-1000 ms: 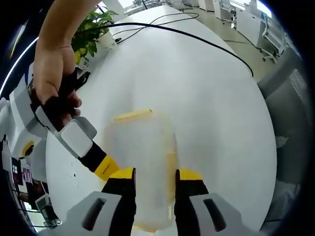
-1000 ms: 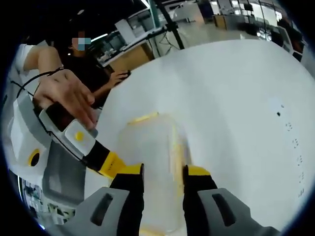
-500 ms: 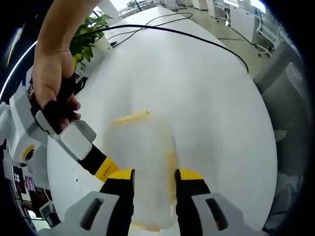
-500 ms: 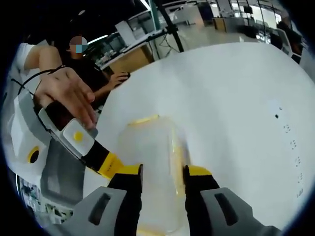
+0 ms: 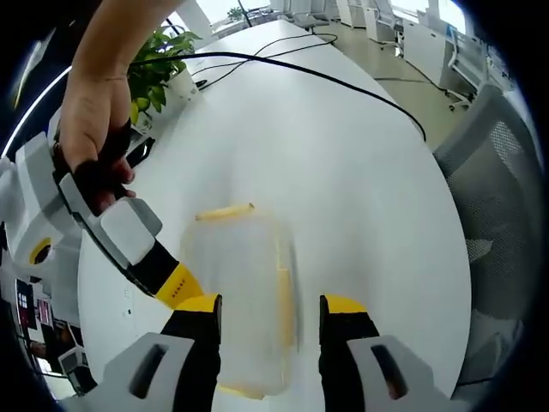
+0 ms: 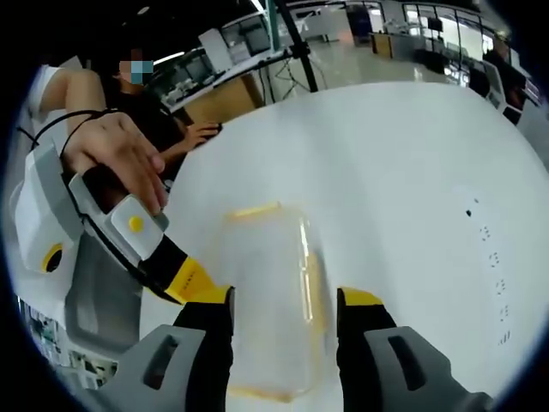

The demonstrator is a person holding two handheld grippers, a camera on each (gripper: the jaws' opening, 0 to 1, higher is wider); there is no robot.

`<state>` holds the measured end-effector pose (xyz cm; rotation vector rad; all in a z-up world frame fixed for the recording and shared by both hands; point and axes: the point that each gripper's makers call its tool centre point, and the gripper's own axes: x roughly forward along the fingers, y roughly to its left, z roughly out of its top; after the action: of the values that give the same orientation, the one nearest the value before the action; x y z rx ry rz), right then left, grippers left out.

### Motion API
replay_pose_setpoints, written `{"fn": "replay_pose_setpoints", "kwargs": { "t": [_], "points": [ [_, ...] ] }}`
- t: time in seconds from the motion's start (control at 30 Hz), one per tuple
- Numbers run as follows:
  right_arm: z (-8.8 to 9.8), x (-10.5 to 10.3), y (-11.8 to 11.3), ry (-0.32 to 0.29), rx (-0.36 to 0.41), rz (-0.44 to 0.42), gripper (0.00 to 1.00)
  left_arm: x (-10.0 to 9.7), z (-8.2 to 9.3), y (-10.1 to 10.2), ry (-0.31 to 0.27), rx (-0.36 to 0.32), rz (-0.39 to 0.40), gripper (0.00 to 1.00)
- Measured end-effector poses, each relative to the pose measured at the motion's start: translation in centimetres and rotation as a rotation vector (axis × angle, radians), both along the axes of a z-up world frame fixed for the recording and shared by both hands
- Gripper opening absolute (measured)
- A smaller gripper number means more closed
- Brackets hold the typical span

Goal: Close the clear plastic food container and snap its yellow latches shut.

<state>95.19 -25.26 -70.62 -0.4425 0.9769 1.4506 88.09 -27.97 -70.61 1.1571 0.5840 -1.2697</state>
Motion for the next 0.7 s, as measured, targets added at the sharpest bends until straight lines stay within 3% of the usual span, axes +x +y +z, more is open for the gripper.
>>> {"fn": "replay_pose_setpoints", "kwargs": {
  "t": [0.3,0.7],
  "points": [
    [1.3,-0.3,-1.1,-0.048,-0.020,-0.028,0.46,-0.5,1.7,0.4,-0.002,-0.040,0.045,0.38],
    [3.3,-2.2,-2.7,-0.069,-0.060,-0.049,0.46,-1.1,3.3,1.2,0.012,-0.077,0.119,0.38]
  ]
}}
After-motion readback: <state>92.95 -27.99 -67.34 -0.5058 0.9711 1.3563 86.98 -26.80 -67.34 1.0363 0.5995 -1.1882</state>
